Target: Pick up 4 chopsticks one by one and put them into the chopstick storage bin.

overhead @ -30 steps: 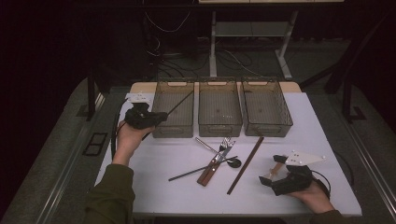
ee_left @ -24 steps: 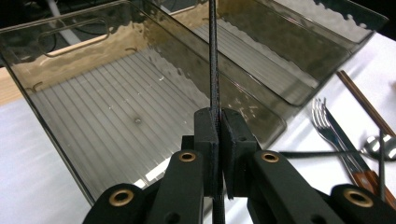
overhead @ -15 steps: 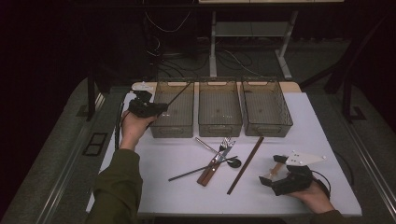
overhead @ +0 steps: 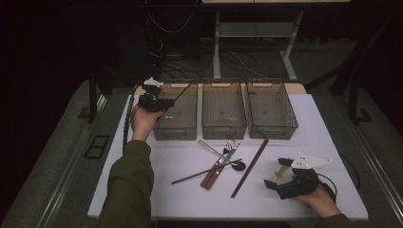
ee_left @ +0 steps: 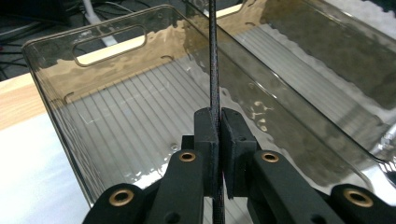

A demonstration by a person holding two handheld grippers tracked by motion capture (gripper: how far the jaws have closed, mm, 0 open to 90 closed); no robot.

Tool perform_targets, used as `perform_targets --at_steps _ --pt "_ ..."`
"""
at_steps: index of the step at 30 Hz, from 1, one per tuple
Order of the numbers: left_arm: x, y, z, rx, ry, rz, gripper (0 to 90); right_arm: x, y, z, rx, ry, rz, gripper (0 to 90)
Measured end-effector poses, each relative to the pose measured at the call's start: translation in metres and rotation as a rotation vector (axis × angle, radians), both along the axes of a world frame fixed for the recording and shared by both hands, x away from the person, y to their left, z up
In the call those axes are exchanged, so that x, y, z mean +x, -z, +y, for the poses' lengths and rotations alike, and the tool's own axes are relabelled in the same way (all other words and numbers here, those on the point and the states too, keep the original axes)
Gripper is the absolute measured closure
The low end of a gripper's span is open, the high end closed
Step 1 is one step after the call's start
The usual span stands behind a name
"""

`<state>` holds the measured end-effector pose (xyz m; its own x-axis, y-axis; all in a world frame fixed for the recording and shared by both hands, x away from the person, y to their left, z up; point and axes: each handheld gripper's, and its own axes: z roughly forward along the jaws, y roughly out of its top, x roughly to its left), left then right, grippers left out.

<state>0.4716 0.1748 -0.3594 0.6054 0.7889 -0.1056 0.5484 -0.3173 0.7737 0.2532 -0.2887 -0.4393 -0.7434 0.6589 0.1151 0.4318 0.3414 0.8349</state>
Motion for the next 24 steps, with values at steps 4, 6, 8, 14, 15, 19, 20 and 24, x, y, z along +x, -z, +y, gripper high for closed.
perform_targets --at_steps 4,6,8,14,15,19,20,24 --pt "0.005 0.008 -0.003 0.018 -0.01 0.01 85.0 0.0 0.0 0.0 0.001 -0.002 -0.001 0.9" --pt "0.006 0.011 -0.003 0.03 -0.012 0.016 84.9 0.0 0.0 0.0 0.002 -0.003 -0.001 0.9" --pt "0.007 0.014 -0.005 0.034 -0.012 0.02 84.9 0.0 0.0 0.0 0.002 -0.004 -0.002 0.9" --pt "0.01 0.019 -0.006 0.05 -0.017 0.029 84.9 -0.001 0.0 0.0 0.002 -0.007 -0.003 0.9" --pt "0.01 0.019 -0.007 0.051 -0.02 0.032 84.9 -0.001 -0.001 0.0 0.004 -0.005 0.0 0.9" --pt "0.01 0.022 -0.009 0.07 -0.02 0.037 84.8 -0.001 -0.001 0.0 0.006 -0.004 0.0 0.9" --pt "0.011 0.022 -0.009 0.078 -0.022 0.04 84.7 -0.001 -0.001 0.0 0.006 -0.005 -0.001 0.9" --pt "0.011 0.023 -0.01 0.088 -0.049 0.024 79.1 -0.001 -0.001 0.0 0.005 -0.007 -0.002 1.0"
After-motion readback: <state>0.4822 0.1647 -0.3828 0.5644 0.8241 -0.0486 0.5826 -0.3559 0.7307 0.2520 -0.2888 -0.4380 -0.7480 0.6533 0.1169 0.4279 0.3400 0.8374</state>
